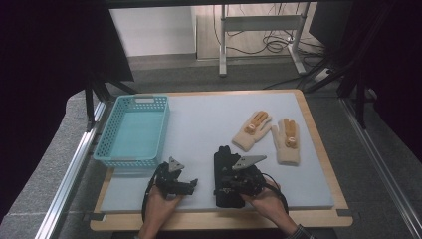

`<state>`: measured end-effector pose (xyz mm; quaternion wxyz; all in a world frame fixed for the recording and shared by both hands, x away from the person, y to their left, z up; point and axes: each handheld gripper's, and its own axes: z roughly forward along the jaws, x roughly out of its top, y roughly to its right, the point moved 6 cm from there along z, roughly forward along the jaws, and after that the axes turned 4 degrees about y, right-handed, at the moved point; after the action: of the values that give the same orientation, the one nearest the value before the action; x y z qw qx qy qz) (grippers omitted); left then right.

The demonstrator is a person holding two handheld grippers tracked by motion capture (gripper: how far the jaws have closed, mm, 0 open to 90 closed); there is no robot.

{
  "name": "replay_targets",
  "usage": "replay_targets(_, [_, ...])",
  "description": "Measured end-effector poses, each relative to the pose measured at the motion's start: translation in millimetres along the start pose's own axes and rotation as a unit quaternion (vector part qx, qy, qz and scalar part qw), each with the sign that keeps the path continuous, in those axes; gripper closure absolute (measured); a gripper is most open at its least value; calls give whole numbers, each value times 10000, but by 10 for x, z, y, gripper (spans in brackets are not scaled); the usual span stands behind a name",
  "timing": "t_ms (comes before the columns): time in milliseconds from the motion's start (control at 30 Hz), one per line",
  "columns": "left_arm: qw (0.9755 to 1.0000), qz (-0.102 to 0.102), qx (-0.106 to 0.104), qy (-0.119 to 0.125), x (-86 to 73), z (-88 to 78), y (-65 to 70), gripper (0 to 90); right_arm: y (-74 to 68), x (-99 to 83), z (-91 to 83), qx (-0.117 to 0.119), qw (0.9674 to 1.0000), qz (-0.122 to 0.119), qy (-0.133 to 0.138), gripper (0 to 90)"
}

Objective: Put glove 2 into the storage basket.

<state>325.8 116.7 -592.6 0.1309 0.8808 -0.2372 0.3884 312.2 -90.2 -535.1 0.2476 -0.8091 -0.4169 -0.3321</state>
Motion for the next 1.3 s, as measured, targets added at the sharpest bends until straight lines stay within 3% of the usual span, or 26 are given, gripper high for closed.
replay_targets(100, [10000,0,-1,-1,0,0,0,50,85,-27,-31,-102,9999,50,105,643])
replay_targets(233, [10000,-2,1,-4,0,0,0,50,291,29,-253,-298,9982,279,446,586])
replay_targets(300, [10000,-23,-2,12,2,2,2,50,406,3,-336,-425,9973,333,498,606])
replay_targets(400, [10000,-35,-1,21,3,2,3,50,540,-120,-412,-574,9964,430,455,748])
replay_targets(500, [10000,-18,-6,29,2,-6,6,53,606,-301,-422,-532,9967,529,322,864])
replay_targets(633, [10000,17,-23,-22,-30,-52,9,60,562,-521,-365,-325,9981,516,127,884])
replay_targets(767, [10000,-13,10,-71,-72,-100,-27,49,453,-594,-261,-140,9991,396,83,884])
replay_targets(900, [9999,39,115,-65,-121,-149,-108,18,375,-559,-151,-75,9995,300,90,884])
replay_targets(1133, [9998,132,89,-110,-185,-207,-217,0,253,-435,48,25,9997,205,140,867])
replay_targets(1300, [10000,-5,-21,-81,-221,-228,-271,1,204,-311,212,-21,9998,84,168,858])
